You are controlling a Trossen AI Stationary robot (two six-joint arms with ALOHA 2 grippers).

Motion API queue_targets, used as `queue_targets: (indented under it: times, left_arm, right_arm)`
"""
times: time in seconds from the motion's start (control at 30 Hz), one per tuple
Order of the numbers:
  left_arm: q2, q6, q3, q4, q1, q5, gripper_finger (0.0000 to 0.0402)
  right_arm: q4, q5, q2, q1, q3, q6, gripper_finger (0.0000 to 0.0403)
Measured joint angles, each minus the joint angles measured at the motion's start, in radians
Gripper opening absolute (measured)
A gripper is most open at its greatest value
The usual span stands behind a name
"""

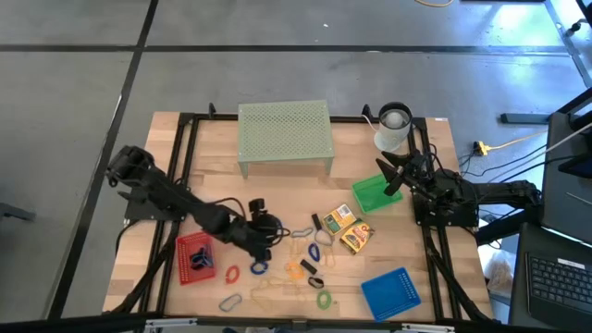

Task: Pick & Place Office Desk Supplies
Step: Put the yellow rubber band into the red bin

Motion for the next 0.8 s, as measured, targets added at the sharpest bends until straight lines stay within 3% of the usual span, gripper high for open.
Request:
queue_targets:
  times: [0.3, 0.6, 0.8]
  left_arm:
    - [0.009, -0.012, 0.0, -0.002, 0.019, 0.199, 0.0203]
    - [0.103, 0.189, 0.0, 0.147, 0.031, 0.258, 0.0203]
    - [0.196, 0.276, 0.0, 0.292, 0.076, 0.357, 0.0203]
  right_arm:
    - [0.0, 0.0, 0.0, 0.0, 0.0, 0.0, 0.0194]
    - [0.0, 0.0, 0.0, 0.0, 0.0, 0.0, 0.0194]
    - [0.0, 0.0, 0.0, 0.0, 0.0, 0.0, 0.0194]
